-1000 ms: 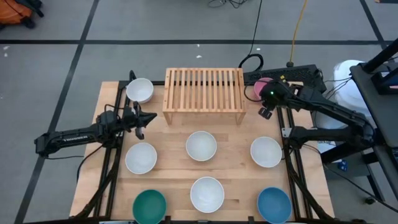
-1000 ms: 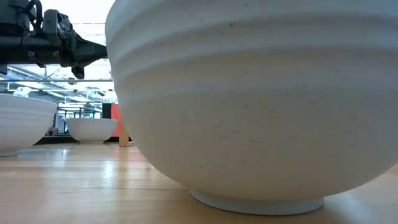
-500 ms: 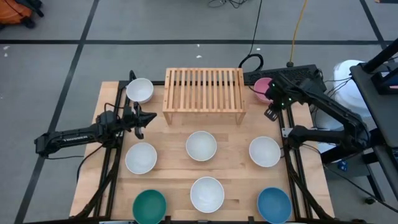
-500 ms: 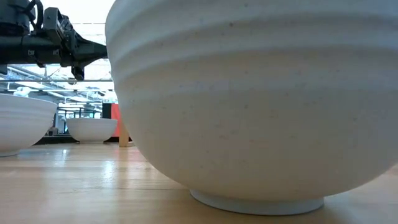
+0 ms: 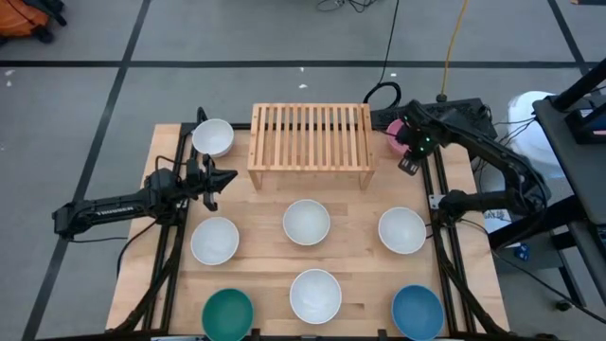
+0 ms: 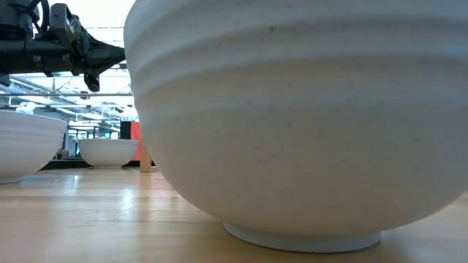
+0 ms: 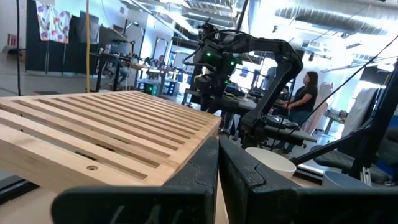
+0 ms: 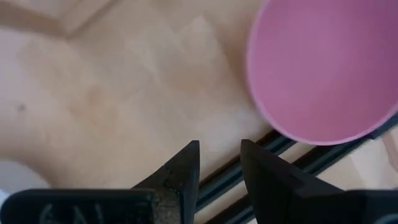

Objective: Place and stack bowls onto a shelf
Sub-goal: Put the pink bowl on the shelf

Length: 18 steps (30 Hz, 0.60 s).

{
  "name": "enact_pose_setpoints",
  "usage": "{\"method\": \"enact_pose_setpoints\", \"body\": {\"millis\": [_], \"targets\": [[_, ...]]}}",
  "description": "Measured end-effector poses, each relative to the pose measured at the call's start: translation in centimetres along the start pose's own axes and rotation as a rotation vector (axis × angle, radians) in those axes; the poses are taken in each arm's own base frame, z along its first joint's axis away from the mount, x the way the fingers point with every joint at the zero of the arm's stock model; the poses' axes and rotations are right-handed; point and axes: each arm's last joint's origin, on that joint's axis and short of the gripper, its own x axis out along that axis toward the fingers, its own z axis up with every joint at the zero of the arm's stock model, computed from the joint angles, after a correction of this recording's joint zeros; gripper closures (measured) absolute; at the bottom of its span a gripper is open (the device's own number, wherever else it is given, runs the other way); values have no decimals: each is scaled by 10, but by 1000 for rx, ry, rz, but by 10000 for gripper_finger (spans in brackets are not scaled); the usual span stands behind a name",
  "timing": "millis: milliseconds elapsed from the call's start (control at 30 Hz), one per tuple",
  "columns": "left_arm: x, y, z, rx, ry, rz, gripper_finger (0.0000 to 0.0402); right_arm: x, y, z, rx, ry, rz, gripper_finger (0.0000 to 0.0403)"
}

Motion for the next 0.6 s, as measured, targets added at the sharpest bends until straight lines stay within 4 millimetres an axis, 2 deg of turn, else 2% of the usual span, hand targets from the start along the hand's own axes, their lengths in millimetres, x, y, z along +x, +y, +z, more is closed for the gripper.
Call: {"method": "enact_pose_setpoints", "body": {"millis": [100, 367, 600], "targets": [[0, 0, 0, -18, 1, 0, 385, 2, -3, 2, 19, -6, -10, 294], [0, 0, 0, -24, 1, 0, 385, 4, -6, 2, -128, 4, -9, 294], [0, 0, 0, -25, 0, 0, 385, 21, -18, 9, -92, 83, 15, 294]]}}
